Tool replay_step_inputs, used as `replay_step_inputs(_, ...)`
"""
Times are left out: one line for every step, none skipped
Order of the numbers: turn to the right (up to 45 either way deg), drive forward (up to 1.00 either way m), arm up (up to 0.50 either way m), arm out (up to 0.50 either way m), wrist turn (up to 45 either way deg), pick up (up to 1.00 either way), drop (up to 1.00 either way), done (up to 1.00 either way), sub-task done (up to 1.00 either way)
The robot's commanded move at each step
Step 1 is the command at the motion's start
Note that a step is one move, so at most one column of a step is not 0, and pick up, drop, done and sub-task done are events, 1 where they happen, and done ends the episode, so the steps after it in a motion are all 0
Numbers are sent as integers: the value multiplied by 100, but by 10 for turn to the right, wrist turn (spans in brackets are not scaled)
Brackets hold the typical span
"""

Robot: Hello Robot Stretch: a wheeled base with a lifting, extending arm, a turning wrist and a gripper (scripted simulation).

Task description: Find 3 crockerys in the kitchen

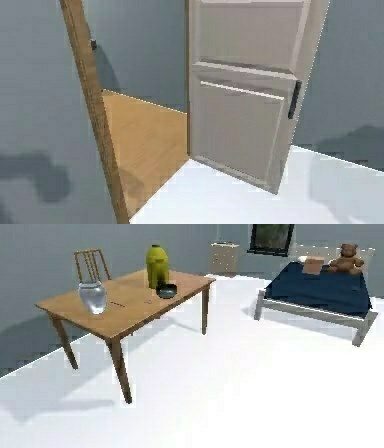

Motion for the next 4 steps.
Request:
replay_step_inputs(0,80,0,0,0,0,0,0,0)
replay_step_inputs(-420,0,0,0,0,0,0,0,0)
replay_step_inputs(0,5,0,0,0,0,0,0,0)
replay_step_inputs(90,0,0,0,0,0,0,0,0)
